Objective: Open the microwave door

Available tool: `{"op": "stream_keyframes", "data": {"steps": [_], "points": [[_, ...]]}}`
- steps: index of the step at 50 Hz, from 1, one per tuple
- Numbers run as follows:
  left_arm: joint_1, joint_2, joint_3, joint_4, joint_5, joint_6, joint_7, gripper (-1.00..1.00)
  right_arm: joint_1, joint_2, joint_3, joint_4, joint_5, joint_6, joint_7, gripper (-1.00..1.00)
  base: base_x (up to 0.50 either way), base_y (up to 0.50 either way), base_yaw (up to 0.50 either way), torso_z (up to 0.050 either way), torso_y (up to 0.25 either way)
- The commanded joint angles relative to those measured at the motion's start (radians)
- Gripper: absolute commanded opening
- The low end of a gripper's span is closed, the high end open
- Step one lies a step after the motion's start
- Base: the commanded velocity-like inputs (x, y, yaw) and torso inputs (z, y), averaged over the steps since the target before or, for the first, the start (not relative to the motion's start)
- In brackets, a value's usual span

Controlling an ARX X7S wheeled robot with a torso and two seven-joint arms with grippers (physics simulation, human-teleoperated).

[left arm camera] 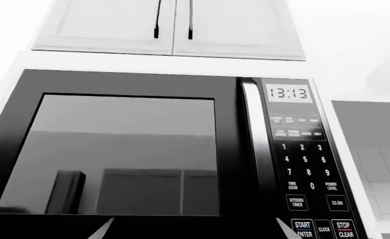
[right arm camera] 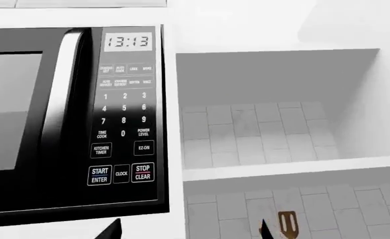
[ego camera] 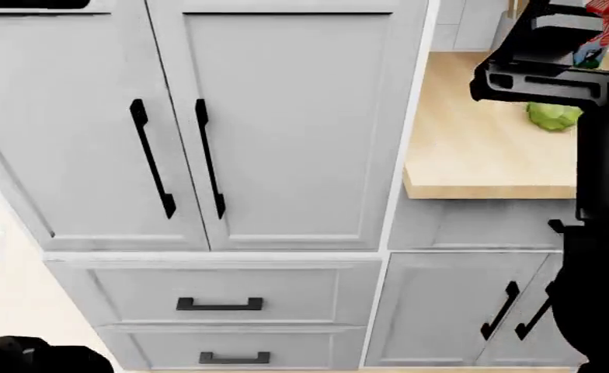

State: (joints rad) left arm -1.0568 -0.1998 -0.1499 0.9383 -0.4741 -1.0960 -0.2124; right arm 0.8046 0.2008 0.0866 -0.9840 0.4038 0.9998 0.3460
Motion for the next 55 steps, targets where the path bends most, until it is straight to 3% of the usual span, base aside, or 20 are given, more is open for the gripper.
{"op": "stream_keyframes", "data": {"steps": [1, 8, 31, 36, 55], "points": [[-0.225, 0.022, -0.107, 0.095, -0.137, -0.242, -0.044, 1.00, 0.127, 0.114, 0.012, -0.062, 0.270, 0.055, 0.194, 1.00, 0.00, 0.00, 0.00, 0.050, 0.000], [-0.217, 0.018, -0.113, 0.094, -0.176, -0.249, -0.077, 1.00, 0.120, 0.187, -0.023, -0.053, 0.349, -0.008, 0.277, 1.00, 0.00, 0.00, 0.00, 0.005, 0.000], [-0.197, -0.021, -0.075, 0.063, -0.208, -0.224, -0.149, 1.00, 0.061, 0.204, -0.035, -0.030, 0.384, -0.082, 0.292, 1.00, 0.00, -0.48, 0.00, 0.000, 0.000], [-0.196, -0.031, -0.069, 0.067, -0.222, -0.223, -0.159, 1.00, 0.052, 0.210, -0.052, -0.035, 0.379, -0.092, 0.297, 1.00, 0.00, -0.08, 0.00, 0.000, 0.000], [-0.201, -0.069, -0.055, 0.057, -0.259, -0.194, -0.195, 1.00, 0.039, 0.226, -0.084, -0.025, 0.389, -0.128, 0.308, 1.00, 0.49, -0.09, 0.00, 0.000, 0.000]]}}
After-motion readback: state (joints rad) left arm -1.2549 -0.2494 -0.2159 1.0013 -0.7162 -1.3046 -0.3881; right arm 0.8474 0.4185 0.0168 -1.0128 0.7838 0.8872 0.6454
